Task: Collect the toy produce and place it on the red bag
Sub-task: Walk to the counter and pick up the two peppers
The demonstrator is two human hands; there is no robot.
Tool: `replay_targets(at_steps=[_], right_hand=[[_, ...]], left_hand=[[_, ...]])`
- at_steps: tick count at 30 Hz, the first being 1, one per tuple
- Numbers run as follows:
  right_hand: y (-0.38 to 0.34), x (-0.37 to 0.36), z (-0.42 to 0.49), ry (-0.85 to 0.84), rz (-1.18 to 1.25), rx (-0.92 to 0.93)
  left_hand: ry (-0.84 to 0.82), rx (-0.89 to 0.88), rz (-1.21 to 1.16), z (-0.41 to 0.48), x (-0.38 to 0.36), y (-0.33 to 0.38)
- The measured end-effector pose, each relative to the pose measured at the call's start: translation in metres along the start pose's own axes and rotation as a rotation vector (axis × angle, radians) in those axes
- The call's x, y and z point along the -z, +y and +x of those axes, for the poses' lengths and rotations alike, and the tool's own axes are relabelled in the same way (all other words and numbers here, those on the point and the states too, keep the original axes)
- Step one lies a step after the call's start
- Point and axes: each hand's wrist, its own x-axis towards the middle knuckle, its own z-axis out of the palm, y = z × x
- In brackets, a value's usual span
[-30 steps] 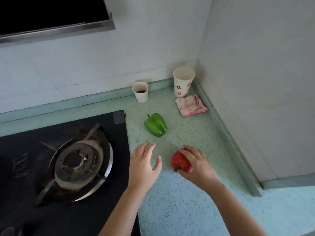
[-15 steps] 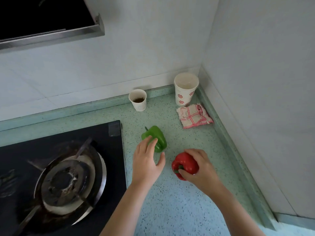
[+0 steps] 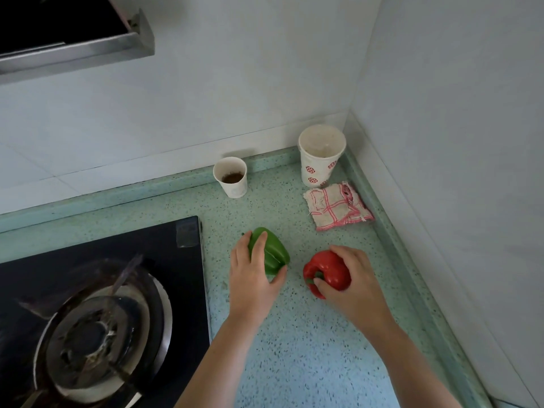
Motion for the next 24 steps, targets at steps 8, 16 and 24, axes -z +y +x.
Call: replay_targets(at_steps=[8, 16, 24], right_hand=[[-0.001, -0.001, 0.004, -0.020, 0.004, -0.009], [-0.008, 0.001, 0.002, -0.016, 0.025, 0.009], [-0.026, 0.012, -0.018, -0.022, 0.047, 0.058]], left_hand=[[-0.008, 0.076, -0.027, 0.002, -0.003, 0.000], [0.006, 0.135, -0.113, -0.003, 0.006, 0.002], [0.102, 0.185, -0.336, -0.037, 0.040, 0.022]])
